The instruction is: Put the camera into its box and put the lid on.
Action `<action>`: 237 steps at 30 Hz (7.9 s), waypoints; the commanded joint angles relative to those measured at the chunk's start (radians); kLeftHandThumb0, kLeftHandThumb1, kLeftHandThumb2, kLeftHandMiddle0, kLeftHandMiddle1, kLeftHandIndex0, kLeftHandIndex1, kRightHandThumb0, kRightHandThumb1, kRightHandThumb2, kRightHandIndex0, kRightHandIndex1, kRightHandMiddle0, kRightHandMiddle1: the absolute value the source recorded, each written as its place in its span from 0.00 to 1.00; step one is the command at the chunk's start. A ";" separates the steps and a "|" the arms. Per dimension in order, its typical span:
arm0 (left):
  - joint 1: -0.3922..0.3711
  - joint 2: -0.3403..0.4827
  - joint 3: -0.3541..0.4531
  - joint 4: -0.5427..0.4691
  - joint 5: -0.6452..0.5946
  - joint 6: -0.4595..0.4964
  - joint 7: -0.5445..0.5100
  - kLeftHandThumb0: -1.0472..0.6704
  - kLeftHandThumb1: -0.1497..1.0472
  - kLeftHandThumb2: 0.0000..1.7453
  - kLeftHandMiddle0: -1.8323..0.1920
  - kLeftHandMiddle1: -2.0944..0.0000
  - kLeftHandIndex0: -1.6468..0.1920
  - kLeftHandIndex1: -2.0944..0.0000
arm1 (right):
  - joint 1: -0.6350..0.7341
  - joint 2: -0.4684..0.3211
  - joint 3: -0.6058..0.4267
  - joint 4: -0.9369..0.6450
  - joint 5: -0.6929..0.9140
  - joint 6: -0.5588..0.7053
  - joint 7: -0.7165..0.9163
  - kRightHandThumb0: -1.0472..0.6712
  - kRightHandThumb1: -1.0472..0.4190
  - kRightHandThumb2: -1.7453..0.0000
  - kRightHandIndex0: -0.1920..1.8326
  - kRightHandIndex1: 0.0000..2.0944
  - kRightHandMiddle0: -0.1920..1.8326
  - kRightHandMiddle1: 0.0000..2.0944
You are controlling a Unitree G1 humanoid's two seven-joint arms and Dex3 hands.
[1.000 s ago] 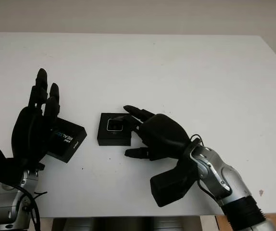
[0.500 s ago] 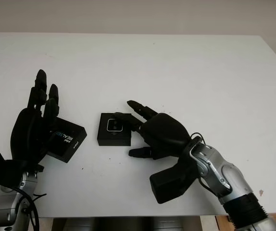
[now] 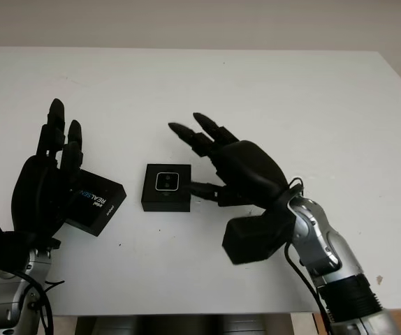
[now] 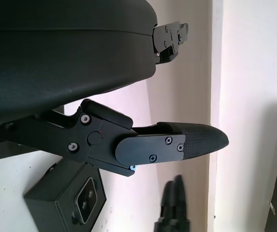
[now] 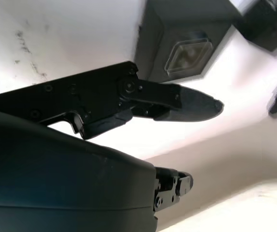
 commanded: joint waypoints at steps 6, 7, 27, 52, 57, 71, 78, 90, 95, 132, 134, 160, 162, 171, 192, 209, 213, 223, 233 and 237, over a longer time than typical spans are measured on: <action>-0.026 0.055 0.048 -0.021 -0.015 -0.020 -0.030 0.19 1.00 0.28 1.00 0.99 1.00 0.99 | -0.041 0.079 -0.081 -0.066 0.185 0.205 0.047 0.20 0.00 0.70 0.07 0.02 0.08 0.04; -0.033 0.075 0.055 -0.017 -0.007 -0.019 -0.036 0.19 1.00 0.28 1.00 0.99 1.00 0.99 | -0.047 0.082 -0.085 -0.064 0.193 0.221 0.050 0.20 0.00 0.70 0.07 0.02 0.08 0.04; -0.223 0.687 0.069 0.119 0.292 -0.123 -0.342 0.26 0.82 0.03 0.74 0.95 0.73 0.94 | -0.094 0.118 -0.199 -0.043 0.387 0.391 0.050 0.23 0.00 0.66 0.08 0.02 0.08 0.03; -0.304 0.895 -0.196 0.287 0.588 -0.345 -0.516 0.13 0.82 0.03 1.00 0.99 1.00 1.00 | -0.092 0.088 -0.200 -0.075 0.369 0.449 0.059 0.26 0.00 0.63 0.09 0.03 0.08 0.03; -0.272 0.872 -0.188 0.312 0.594 -0.368 -0.447 0.13 0.85 0.04 1.00 1.00 1.00 1.00 | -0.092 0.083 -0.189 -0.073 0.344 0.440 0.055 0.25 0.00 0.63 0.09 0.03 0.08 0.03; -0.279 0.824 -0.231 0.352 0.591 -0.398 -0.420 0.20 0.82 0.03 0.99 0.98 1.00 1.00 | -0.075 0.090 -0.197 -0.100 0.341 0.469 0.048 0.25 0.00 0.64 0.09 0.03 0.09 0.03; -0.262 0.802 -0.261 0.358 0.584 -0.390 -0.442 0.21 0.79 0.02 0.99 0.97 1.00 1.00 | -0.074 0.083 -0.197 -0.097 0.339 0.455 0.052 0.25 0.00 0.64 0.09 0.03 0.09 0.03; -0.268 0.778 -0.299 0.376 0.600 -0.357 -0.449 0.27 0.76 0.03 0.98 0.97 0.98 0.97 | -0.068 0.087 -0.196 -0.107 0.336 0.469 0.038 0.25 0.00 0.65 0.10 0.03 0.10 0.03; -0.265 0.742 -0.294 0.422 0.583 -0.395 -0.401 0.33 0.78 0.03 0.95 0.96 0.94 0.96 | -0.067 0.086 -0.195 -0.111 0.332 0.480 0.035 0.25 0.00 0.65 0.10 0.03 0.10 0.03; -0.174 0.611 -0.200 0.480 0.429 -0.412 -0.171 0.40 1.00 0.04 0.85 0.30 0.83 0.40 | -0.063 0.107 -0.203 -0.119 0.366 0.505 0.031 0.26 0.00 0.67 0.09 0.02 0.11 0.03; -0.161 0.594 -0.179 0.415 0.393 -0.330 -0.187 0.40 1.00 0.05 0.85 0.30 0.83 0.39 | -0.060 0.110 -0.203 -0.120 0.370 0.504 0.031 0.26 0.00 0.67 0.09 0.02 0.11 0.03; -0.374 0.487 -0.232 -0.156 0.432 0.439 -0.262 0.45 1.00 0.04 0.77 0.14 0.81 0.24 | -0.040 0.109 -0.162 -0.085 0.305 0.423 0.017 0.23 0.00 0.67 0.13 0.04 0.13 0.04; -0.396 0.482 -0.252 -0.153 0.437 0.471 -0.281 0.46 0.99 0.03 0.77 0.15 0.80 0.24 | -0.040 0.113 -0.161 -0.089 0.306 0.430 0.013 0.24 0.00 0.68 0.12 0.04 0.12 0.03; -0.487 0.460 -0.355 -0.085 0.461 0.637 -0.380 0.47 0.99 0.03 0.67 0.06 0.78 0.22 | -0.037 0.118 -0.153 -0.086 0.289 0.412 -0.007 0.23 0.00 0.67 0.14 0.04 0.12 0.03; -0.524 0.340 -0.365 -0.010 0.441 0.772 -0.311 0.45 1.00 0.05 0.71 0.04 0.81 0.16 | -0.038 0.126 -0.140 -0.107 0.246 0.452 -0.025 0.22 0.00 0.68 0.15 0.03 0.14 0.04; -0.536 0.309 -0.423 0.010 0.476 0.762 -0.290 0.46 1.00 0.05 0.74 0.10 0.81 0.21 | -0.036 0.149 -0.148 -0.127 0.304 0.503 0.004 0.22 0.00 0.67 0.10 0.02 0.10 0.02; -0.537 0.307 -0.417 0.012 0.465 0.770 -0.315 0.47 1.00 0.05 0.75 0.11 0.82 0.21 | -0.033 0.153 -0.144 -0.126 0.299 0.495 -0.007 0.22 0.00 0.67 0.11 0.02 0.11 0.02; -0.534 0.326 -0.405 0.013 0.427 0.829 -0.380 0.47 1.00 0.06 0.71 0.06 0.79 0.17 | -0.031 0.166 -0.139 -0.121 0.298 0.488 -0.021 0.23 0.00 0.67 0.10 0.02 0.10 0.02; -0.577 0.324 -0.398 -0.035 0.362 1.032 -0.405 0.47 1.00 0.06 0.70 0.06 0.82 0.18 | -0.025 0.187 -0.143 -0.098 0.313 0.444 -0.032 0.24 0.00 0.68 0.10 0.02 0.11 0.02; -0.609 0.324 -0.416 -0.065 0.344 1.131 -0.399 0.45 1.00 0.07 0.72 0.06 0.87 0.26 | -0.022 0.195 -0.144 -0.086 0.317 0.425 -0.036 0.24 0.00 0.68 0.10 0.02 0.11 0.02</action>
